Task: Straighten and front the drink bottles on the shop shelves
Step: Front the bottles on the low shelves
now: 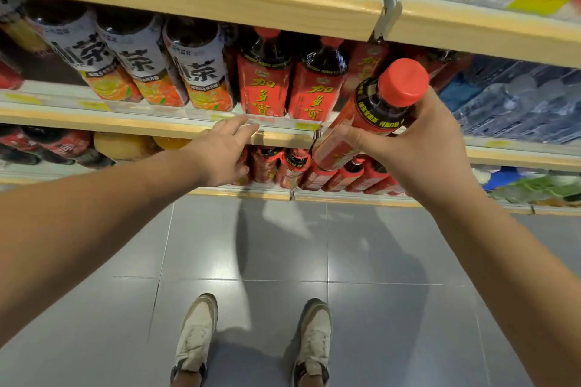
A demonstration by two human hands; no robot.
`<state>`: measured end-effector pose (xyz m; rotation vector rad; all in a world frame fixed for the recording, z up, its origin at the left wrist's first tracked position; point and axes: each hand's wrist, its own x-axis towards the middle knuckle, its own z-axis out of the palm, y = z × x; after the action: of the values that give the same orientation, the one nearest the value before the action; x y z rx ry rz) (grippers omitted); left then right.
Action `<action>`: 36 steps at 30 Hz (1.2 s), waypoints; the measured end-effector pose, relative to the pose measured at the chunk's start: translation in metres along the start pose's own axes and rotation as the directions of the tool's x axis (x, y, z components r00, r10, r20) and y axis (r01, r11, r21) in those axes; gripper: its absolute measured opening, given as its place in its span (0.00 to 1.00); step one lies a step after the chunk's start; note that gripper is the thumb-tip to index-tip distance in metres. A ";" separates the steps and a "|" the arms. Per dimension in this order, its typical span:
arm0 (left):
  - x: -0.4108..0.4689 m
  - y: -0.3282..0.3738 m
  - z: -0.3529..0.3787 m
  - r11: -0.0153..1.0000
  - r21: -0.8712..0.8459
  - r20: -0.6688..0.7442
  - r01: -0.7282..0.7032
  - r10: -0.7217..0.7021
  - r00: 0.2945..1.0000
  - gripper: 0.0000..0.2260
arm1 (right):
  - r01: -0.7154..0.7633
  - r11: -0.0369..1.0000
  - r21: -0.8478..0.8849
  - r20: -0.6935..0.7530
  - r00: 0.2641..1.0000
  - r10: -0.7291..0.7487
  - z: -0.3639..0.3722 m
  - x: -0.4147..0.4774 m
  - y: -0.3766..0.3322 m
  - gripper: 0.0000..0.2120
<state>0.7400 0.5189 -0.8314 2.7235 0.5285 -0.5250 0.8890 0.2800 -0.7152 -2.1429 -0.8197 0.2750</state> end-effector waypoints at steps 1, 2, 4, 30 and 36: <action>0.002 0.009 0.001 1.000 -0.018 -0.005 0.008 -0.008 1.000 0.41 | -0.004 1.000 0.004 0.004 1.000 0.004 -0.007 0.001 0.009 0.30; 0.003 0.019 0.003 0.999 -0.034 -0.009 0.014 -0.014 1.000 0.41 | -0.007 1.000 0.008 0.010 1.000 0.007 -0.013 0.001 0.017 0.30; 0.006 0.038 0.005 0.998 -0.048 -0.020 0.028 -0.029 0.999 0.41 | -0.002 1.000 0.013 0.023 1.000 0.002 -0.028 0.003 0.032 0.30; 0.099 0.195 0.004 0.999 -0.004 0.002 -0.048 0.048 0.999 0.39 | -0.031 0.999 0.030 -0.129 0.991 0.035 -0.132 0.042 0.142 0.30; 0.110 0.195 0.011 0.999 0.005 0.021 -0.050 0.050 0.999 0.39 | -0.011 1.000 -0.017 -0.113 0.994 0.009 -0.130 0.057 0.151 0.35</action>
<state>0.9119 0.3753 -0.8401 2.7257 0.4526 -0.5422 1.0611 0.1665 -0.7403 -2.1588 -0.7488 0.1510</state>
